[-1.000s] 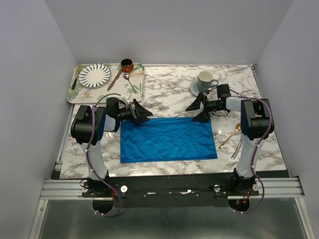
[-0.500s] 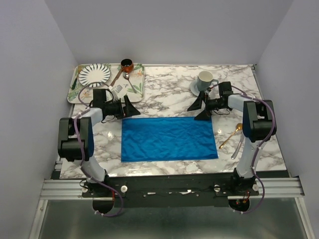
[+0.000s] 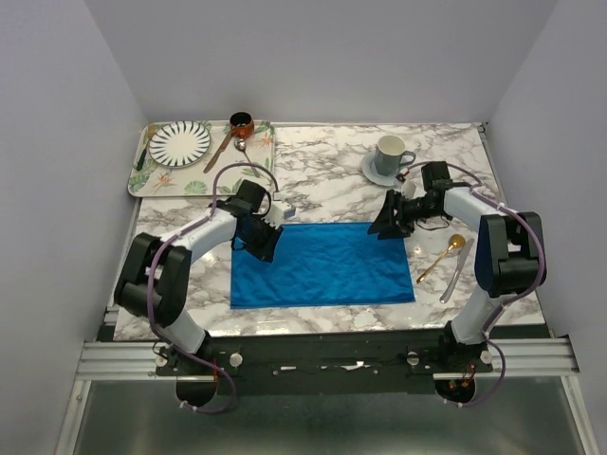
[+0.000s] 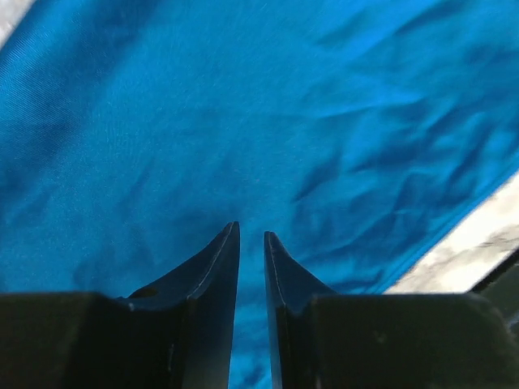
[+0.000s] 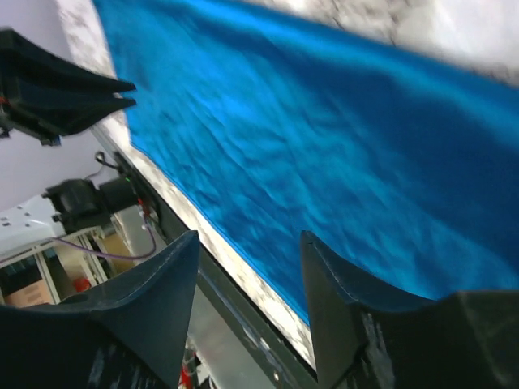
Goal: Fold the napkin into a case and place the utensils inside
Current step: Smooth out the rectangle-folded napkin at the center of the board, then pick up the rectangle-folded napkin at the center of the board.
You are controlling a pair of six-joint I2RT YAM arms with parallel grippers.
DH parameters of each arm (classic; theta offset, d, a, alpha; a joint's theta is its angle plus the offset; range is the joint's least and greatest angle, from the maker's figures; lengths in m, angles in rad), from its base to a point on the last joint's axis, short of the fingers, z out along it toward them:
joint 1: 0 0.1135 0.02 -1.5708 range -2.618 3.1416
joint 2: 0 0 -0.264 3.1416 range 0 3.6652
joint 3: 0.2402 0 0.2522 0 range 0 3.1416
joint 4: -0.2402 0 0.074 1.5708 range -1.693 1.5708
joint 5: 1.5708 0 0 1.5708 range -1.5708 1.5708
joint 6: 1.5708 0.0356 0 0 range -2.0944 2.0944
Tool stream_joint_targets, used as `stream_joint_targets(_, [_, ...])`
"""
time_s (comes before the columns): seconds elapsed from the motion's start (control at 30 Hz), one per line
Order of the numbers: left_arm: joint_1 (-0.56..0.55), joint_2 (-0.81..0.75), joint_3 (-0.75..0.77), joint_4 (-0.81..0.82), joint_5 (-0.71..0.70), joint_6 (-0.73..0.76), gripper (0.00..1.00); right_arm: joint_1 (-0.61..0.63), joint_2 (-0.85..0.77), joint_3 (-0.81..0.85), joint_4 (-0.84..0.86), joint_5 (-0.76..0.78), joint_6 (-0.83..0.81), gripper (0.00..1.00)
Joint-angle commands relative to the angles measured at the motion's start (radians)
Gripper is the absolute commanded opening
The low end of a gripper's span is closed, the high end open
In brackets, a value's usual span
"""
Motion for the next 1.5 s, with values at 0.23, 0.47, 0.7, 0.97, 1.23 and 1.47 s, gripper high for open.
stream_joint_targets(0.23, [-0.017,0.314,0.166,-0.102,-0.347,0.105,0.27,0.002,0.050,0.002,-0.092,0.216,-0.137,0.59])
stream_joint_targets(0.47, [0.017,0.217,0.248,-0.131,-0.266,0.116,0.43,0.002,0.005,0.029,-0.129,0.215,-0.139,0.59])
stream_joint_targets(0.7, [0.194,0.045,0.162,-0.148,-0.264,-0.045,0.67,0.002,-0.096,-0.072,-0.132,0.281,-0.114,0.59])
stream_joint_targets(0.97, [0.292,0.069,0.119,-0.111,-0.286,-0.107,0.70,0.001,-0.067,-0.083,-0.140,0.417,-0.082,0.61])
stream_joint_targets(1.23, [0.292,0.149,0.119,-0.032,-0.329,-0.133,0.67,-0.013,0.007,-0.047,-0.189,0.476,-0.096,0.65])
stream_joint_targets(1.47, [0.292,0.181,0.119,-0.012,-0.350,-0.127,0.63,-0.013,0.051,-0.049,-0.184,0.462,-0.095,0.63])
